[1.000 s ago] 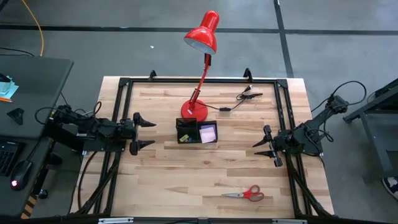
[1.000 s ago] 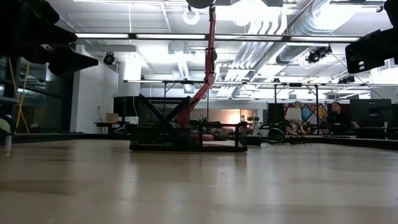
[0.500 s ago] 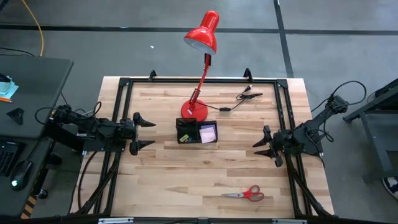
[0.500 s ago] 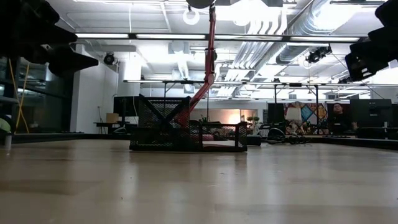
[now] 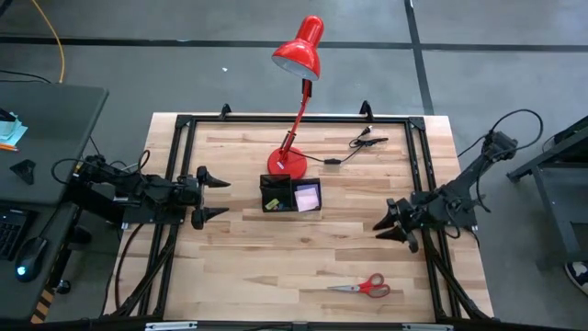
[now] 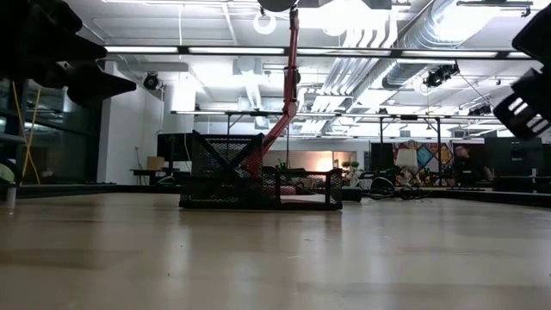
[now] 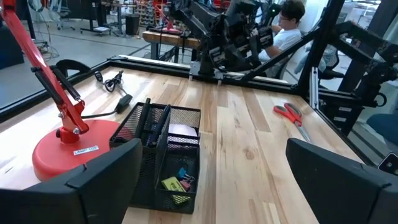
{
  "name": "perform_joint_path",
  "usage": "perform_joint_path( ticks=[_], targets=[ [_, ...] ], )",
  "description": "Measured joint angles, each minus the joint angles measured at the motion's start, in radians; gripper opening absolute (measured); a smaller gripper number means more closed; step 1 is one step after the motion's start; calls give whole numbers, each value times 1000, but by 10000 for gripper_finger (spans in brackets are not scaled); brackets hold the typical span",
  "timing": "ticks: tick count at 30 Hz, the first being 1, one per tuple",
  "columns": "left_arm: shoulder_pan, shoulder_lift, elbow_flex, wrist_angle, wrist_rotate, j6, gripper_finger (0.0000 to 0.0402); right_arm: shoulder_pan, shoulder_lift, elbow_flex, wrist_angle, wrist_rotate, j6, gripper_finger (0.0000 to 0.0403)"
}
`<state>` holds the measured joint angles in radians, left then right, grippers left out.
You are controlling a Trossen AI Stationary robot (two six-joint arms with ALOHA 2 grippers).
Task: Pick and place office supplies into organizer
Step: Put the red scissors into the black desk organizer
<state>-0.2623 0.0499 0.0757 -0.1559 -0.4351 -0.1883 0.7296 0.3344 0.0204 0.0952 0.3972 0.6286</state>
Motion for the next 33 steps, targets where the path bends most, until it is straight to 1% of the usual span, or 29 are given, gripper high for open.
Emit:
perform_joint_path(
  ticks=[3,7,9,11,16,22,25,27,31,33],
  targets=[
    [0,0,0,0,0,0,381,37,100,0,8,36,34,134],
    [0,0,0,0,0,0,381,76,248,9,2,76,121,134],
    [0,0,0,0,0,0,381,92,329,34,3,100,164,134],
    [0,0,0,0,0,0,381,101,414,74,4,102,187,134],
    [0,0,0,0,0,0,381,117,651,248,-76,50,228,134],
    [0,0,0,0,0,0,381,149,923,503,-344,-67,246,134],
    [0,0,0,0,0,0,381,168,1024,616,-402,-86,250,134],
    [0,0,0,0,0,0,381,179,1080,685,-474,-96,247,134],
    [0,0,0,0,0,0,381,206,1166,811,-589,-105,232,134],
    [0,0,0,0,0,0,381,219,1207,851,-651,-116,229,134]
  ],
)
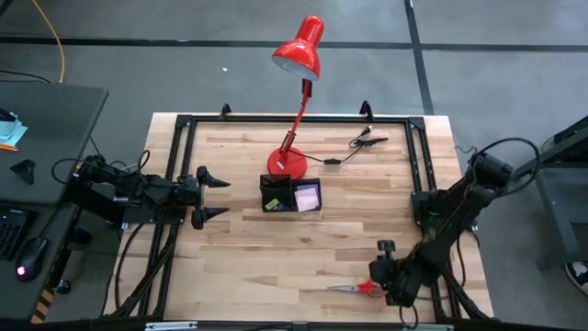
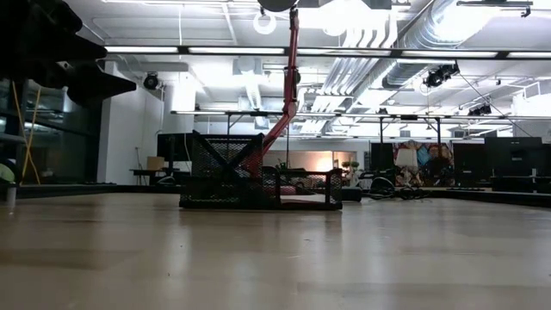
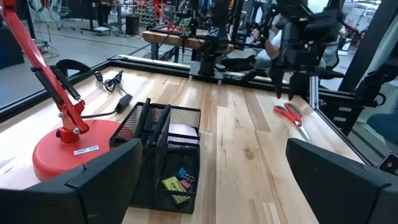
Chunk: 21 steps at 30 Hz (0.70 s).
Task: Pick and place office supplies into organizer
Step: Put the red scissors into the black desk organizer
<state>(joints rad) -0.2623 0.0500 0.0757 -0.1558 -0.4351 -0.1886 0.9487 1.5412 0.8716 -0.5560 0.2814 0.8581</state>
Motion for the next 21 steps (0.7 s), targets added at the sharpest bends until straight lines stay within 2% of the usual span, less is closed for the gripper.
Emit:
perform_joint_path(
  ticks=[3,7,12,21],
  targets=[
    [0,0,0,0,0,0,381,23,51,44,-11,-5,0,134],
    [0,0,0,0,0,0,381,55,114,61,-22,-76,-34,134],
    [0,0,0,0,0,0,381,83,123,64,-12,-45,42,134],
    [0,0,0,0,0,0,381,80,123,64,-9,-28,39,134]
  ],
)
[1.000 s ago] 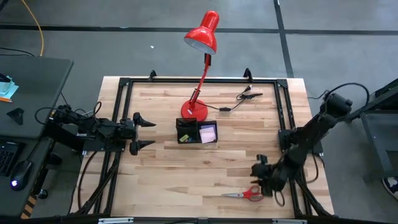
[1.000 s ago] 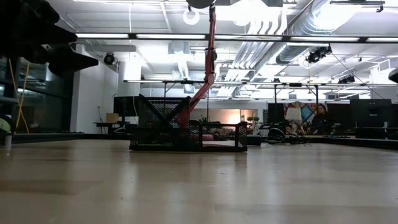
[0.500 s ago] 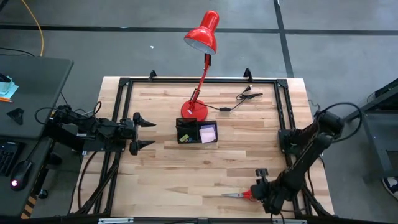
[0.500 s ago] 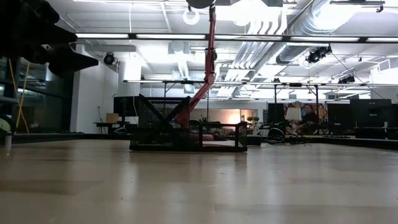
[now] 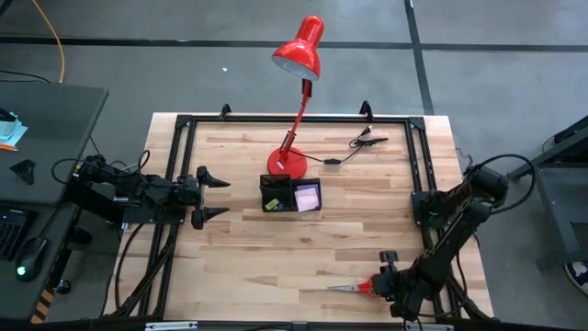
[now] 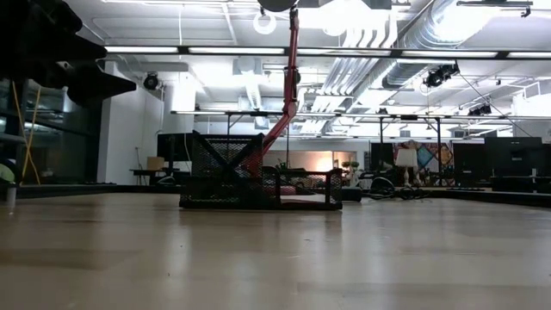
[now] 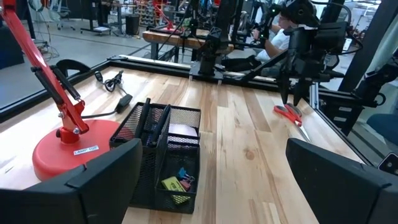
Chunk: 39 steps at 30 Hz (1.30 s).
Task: Pick and place office supplies into organizer
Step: Put the red scissors into the black desk organizer
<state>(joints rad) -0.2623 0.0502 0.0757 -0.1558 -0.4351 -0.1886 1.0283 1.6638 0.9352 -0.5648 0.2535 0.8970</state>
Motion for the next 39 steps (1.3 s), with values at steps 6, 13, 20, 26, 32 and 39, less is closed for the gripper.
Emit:
perform_joint_path(
  ticks=[6,13,20,26,32,39],
  targets=[
    [0,0,0,0,0,0,381,8,33,0,0,4,-7,134],
    [0,0,0,0,0,0,381,15,53,-1,-5,5,-7,134],
    [0,0,0,0,0,0,381,15,53,-1,-36,2,16,133],
    [0,0,0,0,0,0,381,15,53,-1,-50,4,19,122],
    [0,0,0,0,0,0,381,16,53,-1,-57,3,19,95],
    [0,0,0,0,0,0,381,16,51,-1,-53,5,19,46]
  ],
)
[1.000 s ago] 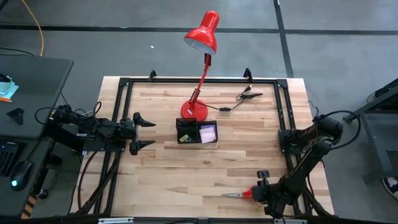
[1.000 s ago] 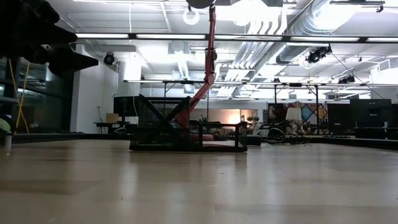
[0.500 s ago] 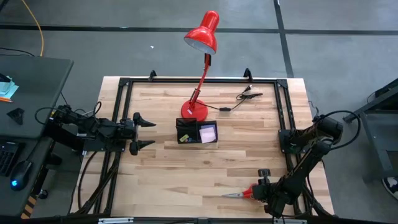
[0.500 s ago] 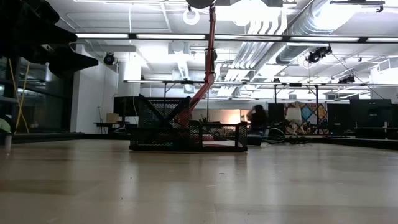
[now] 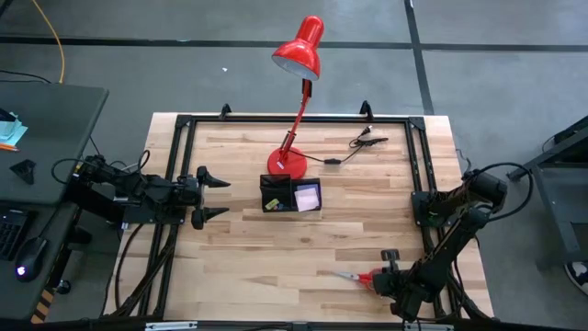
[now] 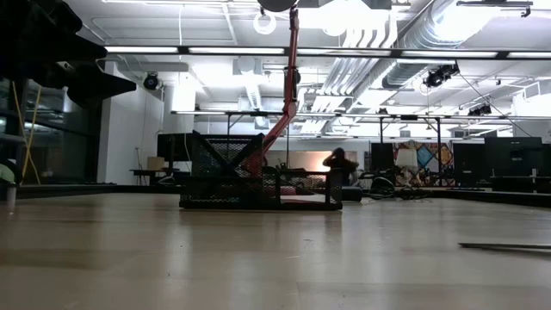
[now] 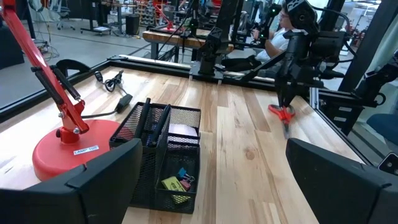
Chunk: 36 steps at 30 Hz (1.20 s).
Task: Pick and place office supplies into organizer
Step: Put the red scissors into the black desk organizer
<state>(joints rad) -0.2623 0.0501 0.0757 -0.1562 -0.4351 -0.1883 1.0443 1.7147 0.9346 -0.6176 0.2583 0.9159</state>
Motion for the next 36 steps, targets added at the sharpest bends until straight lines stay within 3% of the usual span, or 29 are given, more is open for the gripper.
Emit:
perform_joint_path(
  ticks=[6,26,36],
  targets=[
    [0,0,0,0,0,0,381,-1,-1,1,0,15,0,7],
    [0,0,0,0,0,0,381,-31,0,1,-34,44,-62,7],
    [0,0,0,0,0,0,381,-72,0,150,-229,126,-166,7]
  ],
)
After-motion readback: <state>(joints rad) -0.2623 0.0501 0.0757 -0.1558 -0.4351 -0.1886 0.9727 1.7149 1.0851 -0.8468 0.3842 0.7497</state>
